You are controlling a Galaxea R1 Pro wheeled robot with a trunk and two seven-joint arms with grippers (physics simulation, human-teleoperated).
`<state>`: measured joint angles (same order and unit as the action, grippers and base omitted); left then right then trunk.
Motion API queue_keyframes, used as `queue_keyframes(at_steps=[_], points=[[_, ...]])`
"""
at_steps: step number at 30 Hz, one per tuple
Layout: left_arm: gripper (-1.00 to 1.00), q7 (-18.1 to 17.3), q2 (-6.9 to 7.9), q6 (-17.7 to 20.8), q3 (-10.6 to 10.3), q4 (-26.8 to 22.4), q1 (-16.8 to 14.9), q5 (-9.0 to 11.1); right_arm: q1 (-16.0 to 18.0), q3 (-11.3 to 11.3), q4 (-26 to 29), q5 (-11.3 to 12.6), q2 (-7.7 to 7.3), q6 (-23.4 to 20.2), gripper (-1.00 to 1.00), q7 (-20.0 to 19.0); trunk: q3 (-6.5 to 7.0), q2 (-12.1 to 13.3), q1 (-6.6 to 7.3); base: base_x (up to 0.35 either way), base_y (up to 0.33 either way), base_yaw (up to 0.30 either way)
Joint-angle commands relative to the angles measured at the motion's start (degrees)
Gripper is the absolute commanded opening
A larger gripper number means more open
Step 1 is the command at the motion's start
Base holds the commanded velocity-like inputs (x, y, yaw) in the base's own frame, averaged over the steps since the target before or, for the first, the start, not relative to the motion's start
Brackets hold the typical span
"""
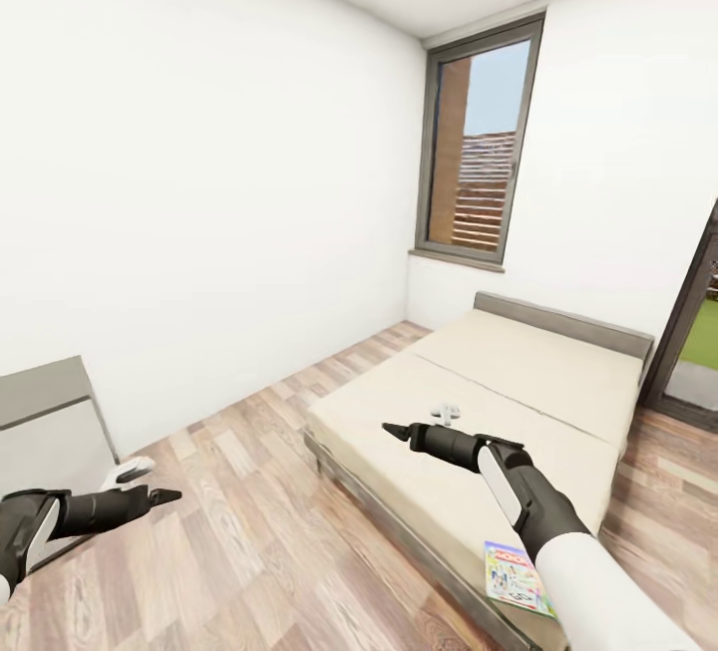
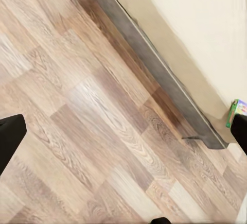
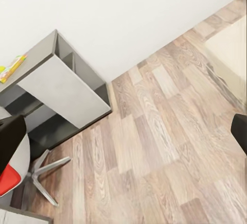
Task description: Put all the toys in the child's room - the three board games (two on the bed and one on the table), the two jigsaw puzzles on the table, and the tennis ball on the table - inside the toy box on the table in the child's room.
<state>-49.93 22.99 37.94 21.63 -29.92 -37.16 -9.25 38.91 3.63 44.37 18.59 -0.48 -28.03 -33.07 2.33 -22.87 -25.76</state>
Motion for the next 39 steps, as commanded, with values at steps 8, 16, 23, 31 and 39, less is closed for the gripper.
queue_keyframes(at_steps=[8,16,23,31,39], points=[[1.00,-0.51,-0.03,0.32,0.43,-0.05,-0.02,-0.59,0.03,0.15,0.02,0.48,0.06,-0.36,1.00,0.11,-0.45,-0.05,-0.02,0.000,0.031,-0.229],[1.00,-0.59,0.02,0.35,0.43,-0.05,-0.02,-0.59,0.03,0.15,-0.04,0.48,0.10,-0.36,1.00,0.11,-0.87,-0.05,-0.02,0.000,0.002,-0.229],[1.00,-0.60,0.00,0.32,0.43,-0.05,-0.02,-0.59,0.03,0.15,-0.11,0.48,0.13,-0.36,1.00,0.11,-1.24,-0.05,-0.02,0.000,0.000,-0.229],[1.00,-0.51,-0.08,0.33,1.65,-0.05,-0.02,-0.59,0.03,0.15,-0.31,0.48,0.03,-0.36,1.00,0.11,-1.67,-0.05,-0.02,0.000,0.000,-0.229],[1.00,-0.44,-0.09,0.34,2.96,-0.04,-0.02,-0.66,0.03,0.13,-0.39,0.48,0.11,-0.36,1.00,0.14,-2.09,-0.05,-0.02,0.000,0.000,-0.229]])
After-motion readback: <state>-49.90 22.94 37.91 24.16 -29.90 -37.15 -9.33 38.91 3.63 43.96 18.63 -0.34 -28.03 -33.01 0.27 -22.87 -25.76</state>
